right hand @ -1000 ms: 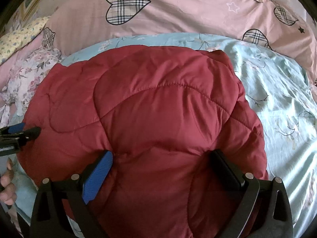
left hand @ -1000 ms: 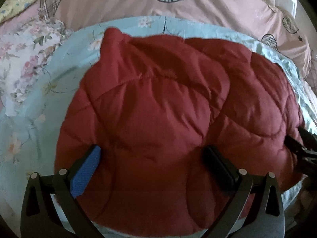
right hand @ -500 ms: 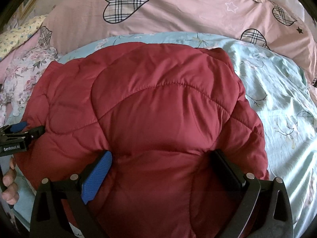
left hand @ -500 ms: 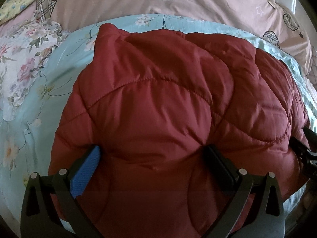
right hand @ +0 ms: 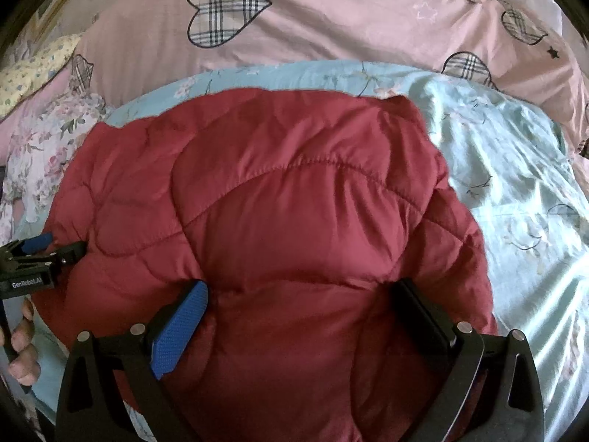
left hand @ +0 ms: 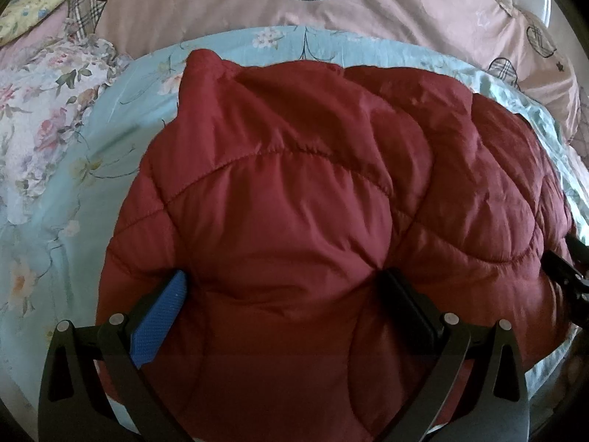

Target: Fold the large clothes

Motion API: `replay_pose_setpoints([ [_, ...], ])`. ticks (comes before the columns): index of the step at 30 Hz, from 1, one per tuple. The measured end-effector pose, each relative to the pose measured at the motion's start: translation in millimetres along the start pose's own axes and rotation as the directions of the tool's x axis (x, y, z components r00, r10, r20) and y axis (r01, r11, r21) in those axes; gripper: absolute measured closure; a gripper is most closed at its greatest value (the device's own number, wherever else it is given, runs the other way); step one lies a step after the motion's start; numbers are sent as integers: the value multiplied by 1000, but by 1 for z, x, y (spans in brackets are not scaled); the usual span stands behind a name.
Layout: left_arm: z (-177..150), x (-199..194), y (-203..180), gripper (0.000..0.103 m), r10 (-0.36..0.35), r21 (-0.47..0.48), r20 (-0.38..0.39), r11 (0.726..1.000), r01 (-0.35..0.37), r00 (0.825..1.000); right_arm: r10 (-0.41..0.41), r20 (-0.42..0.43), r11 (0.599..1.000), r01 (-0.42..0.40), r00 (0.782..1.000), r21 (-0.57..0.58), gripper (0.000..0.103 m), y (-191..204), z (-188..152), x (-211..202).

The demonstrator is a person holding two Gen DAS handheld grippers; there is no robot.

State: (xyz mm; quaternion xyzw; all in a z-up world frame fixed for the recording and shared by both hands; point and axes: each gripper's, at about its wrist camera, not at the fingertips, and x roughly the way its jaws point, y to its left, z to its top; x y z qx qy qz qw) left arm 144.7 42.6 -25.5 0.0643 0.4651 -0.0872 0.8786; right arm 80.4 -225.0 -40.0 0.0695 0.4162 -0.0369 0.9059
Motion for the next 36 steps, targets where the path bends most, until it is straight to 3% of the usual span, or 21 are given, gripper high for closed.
replay_pose_setpoints([
  [8,-1,2,1,0,0,-1,-10,1000,0,1000,9,42,1000,-9,999,-3,3,3,-13,-32],
  [13,-3,-5,1,0,-2,-16,-1,1000,2,1000,25,-30,1000,-25,999,-6,2,-4,-16,-7],
  [17,-15,-28,1,0,-39,-27,30,999,40,999,46,-26,999,-45,999,27,1,-12,-17,0],
  [24,-19,-9,-6,0,-2,12,19,1000,1,1000,40,-12,999,-40,999,24,1,-8,-20,-2],
  [29,-21,-23,-5,0,2,8,25,1000,-3,1000,54,33,998,-55,998,28,2,-5,-23,-30],
  [36,-57,-60,0,0,-28,-9,37,1000,29,999,107,63,994,-109,992,31,1,5,-45,-80],
])
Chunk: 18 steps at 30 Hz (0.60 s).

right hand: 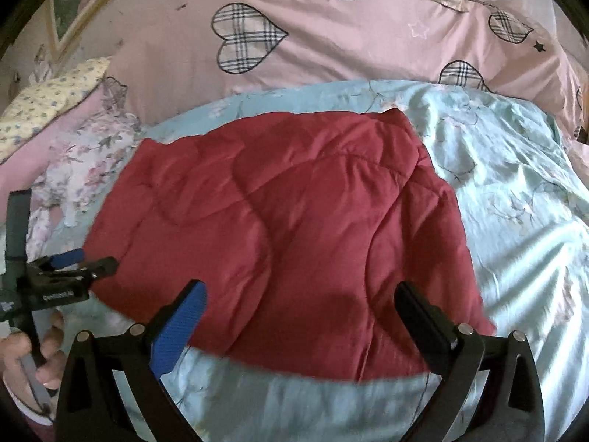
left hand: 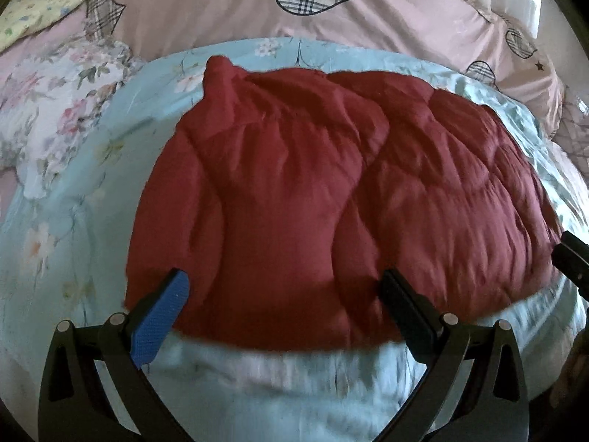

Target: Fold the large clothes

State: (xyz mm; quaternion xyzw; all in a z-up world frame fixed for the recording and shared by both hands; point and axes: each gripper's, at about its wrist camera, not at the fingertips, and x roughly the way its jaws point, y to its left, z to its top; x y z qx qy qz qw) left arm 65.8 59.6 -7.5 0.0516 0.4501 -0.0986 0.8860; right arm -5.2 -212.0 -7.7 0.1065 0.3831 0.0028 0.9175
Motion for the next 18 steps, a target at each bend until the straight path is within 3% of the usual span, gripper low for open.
replay_pose_setpoints([
  [7,-34,-15,2,0,25,-9,-49,1000,-25,998,12,-87,1000,-12,996,3,1,13,-32,-11],
  [12,-39,-31,-4,0,34,33,-55,999,-32,998,15,-136,1000,-17,991,-15,1,25,-45,-17],
  [18,-40,-43,-12,0,79,77,-58,994,-74,995,12,-136,999,-18,991,-45,1,39,-43,-32],
])
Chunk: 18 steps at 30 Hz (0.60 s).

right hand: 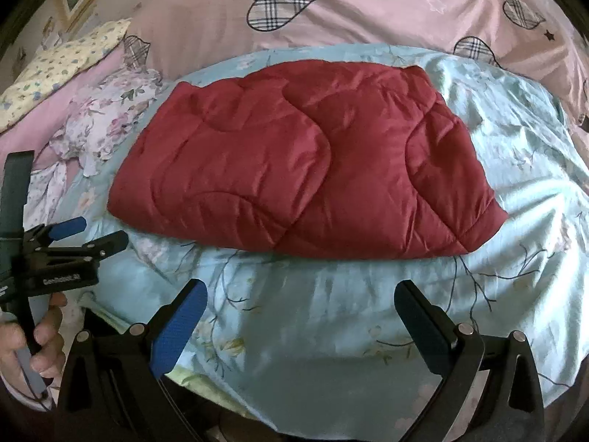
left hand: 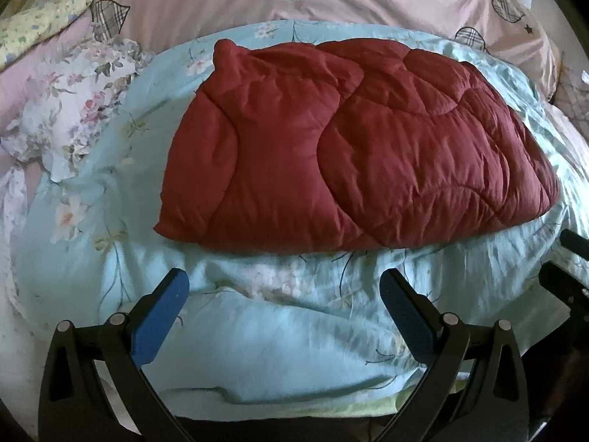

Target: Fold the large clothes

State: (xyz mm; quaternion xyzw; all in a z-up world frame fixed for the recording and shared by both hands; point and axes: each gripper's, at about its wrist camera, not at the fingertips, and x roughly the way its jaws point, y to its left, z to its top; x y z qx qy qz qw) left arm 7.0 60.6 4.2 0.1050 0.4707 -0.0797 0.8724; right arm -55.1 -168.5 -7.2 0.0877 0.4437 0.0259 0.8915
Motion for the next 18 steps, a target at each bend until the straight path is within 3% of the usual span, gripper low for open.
replay_pose_setpoints([
  [18,20,-4,-6,0,29,-7,18,1000,-29,999,-9,-2,1000,9,1000,1,1,6,27,7],
])
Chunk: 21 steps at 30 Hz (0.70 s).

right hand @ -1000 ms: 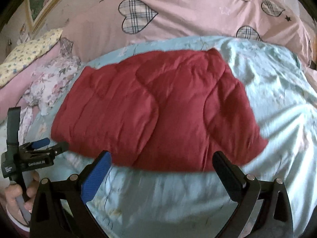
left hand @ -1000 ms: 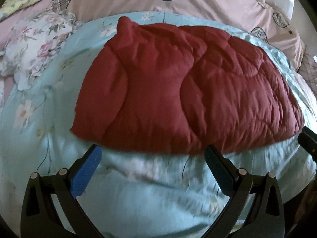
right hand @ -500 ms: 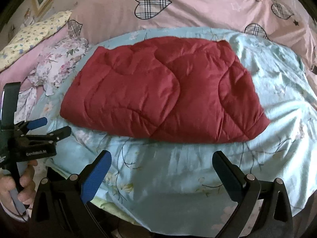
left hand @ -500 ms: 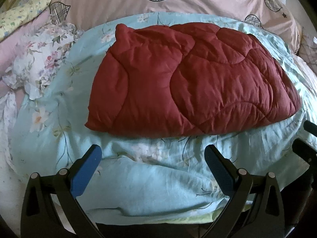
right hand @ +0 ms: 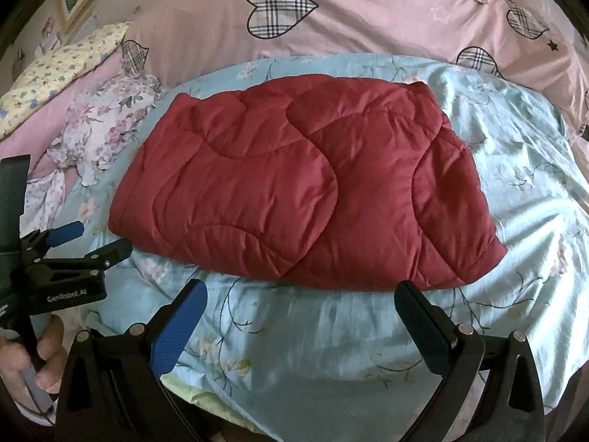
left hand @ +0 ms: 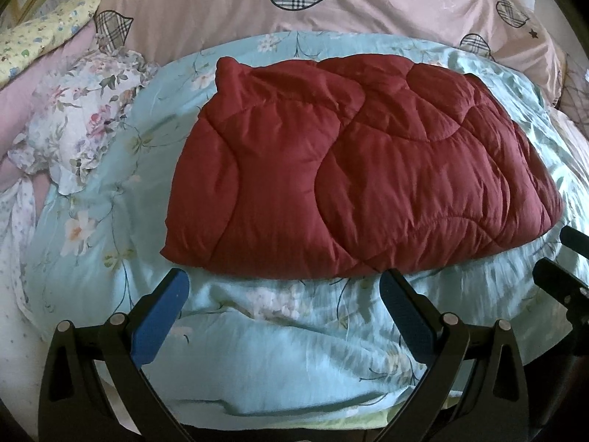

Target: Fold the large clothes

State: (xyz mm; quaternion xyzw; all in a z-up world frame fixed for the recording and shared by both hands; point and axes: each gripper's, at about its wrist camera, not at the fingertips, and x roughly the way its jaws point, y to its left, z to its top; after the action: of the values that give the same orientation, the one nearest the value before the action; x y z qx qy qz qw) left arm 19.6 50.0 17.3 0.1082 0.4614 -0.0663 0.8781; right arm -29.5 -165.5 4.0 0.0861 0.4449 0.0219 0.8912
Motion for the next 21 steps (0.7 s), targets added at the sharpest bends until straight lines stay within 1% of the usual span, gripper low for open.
replay_pose_setpoints([
  [21,11,7,-6,0,4,-5,2,1000,-4,1000,-8,-7,1000,8,1000,14,1,-8,12,15],
])
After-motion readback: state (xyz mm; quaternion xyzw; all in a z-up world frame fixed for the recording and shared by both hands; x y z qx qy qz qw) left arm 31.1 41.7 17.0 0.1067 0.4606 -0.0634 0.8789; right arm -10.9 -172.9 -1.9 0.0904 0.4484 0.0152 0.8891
